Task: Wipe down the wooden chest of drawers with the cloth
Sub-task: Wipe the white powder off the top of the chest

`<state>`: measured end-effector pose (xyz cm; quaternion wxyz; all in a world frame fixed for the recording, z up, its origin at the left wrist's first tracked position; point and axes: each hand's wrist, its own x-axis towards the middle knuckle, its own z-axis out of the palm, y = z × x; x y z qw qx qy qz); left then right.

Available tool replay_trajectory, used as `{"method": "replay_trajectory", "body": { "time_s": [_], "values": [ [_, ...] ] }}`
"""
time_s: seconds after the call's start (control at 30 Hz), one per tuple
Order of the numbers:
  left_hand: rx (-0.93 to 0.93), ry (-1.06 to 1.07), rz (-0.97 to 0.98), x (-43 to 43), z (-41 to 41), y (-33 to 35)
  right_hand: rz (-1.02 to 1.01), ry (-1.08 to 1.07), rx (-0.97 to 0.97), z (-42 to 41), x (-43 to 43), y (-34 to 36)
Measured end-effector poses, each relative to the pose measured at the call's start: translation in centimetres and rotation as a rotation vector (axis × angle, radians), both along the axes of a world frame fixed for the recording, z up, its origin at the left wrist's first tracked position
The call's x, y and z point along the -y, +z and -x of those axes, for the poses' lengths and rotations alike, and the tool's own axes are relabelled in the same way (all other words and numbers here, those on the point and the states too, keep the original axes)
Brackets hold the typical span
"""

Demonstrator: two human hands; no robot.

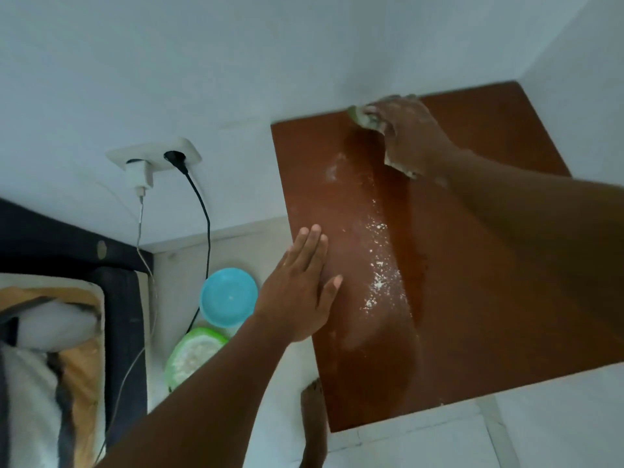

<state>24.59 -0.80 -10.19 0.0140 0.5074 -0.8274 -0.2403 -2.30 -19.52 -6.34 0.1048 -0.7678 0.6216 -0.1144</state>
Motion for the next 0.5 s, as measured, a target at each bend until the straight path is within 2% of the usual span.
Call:
{"method": "replay_trajectory", "body": {
  "time_s": [0.13, 0.23, 0.37, 0.5],
  "values": [
    [-0.009, 0.039, 0.027, -0.3, 0.4, -0.2, -0.065, 0.142, -0.171, -1.2, 2.1, -2.4],
    [-0.015, 0.019, 0.036, -0.2, 0.1, -0.6, -0.077, 0.136, -0.260, -1.0, 0.8, -4.2],
    [-0.020, 0.012, 0.029, -0.2, 0.1, -0.9, -0.052, 0.148, -0.277, -1.3, -1.1, -4.1],
    [-0.033, 0.013, 0.026, -0.1, 0.0, -0.9, -0.050, 0.246, -0.271, -0.7, -7.8, -4.4]
  ]
}}
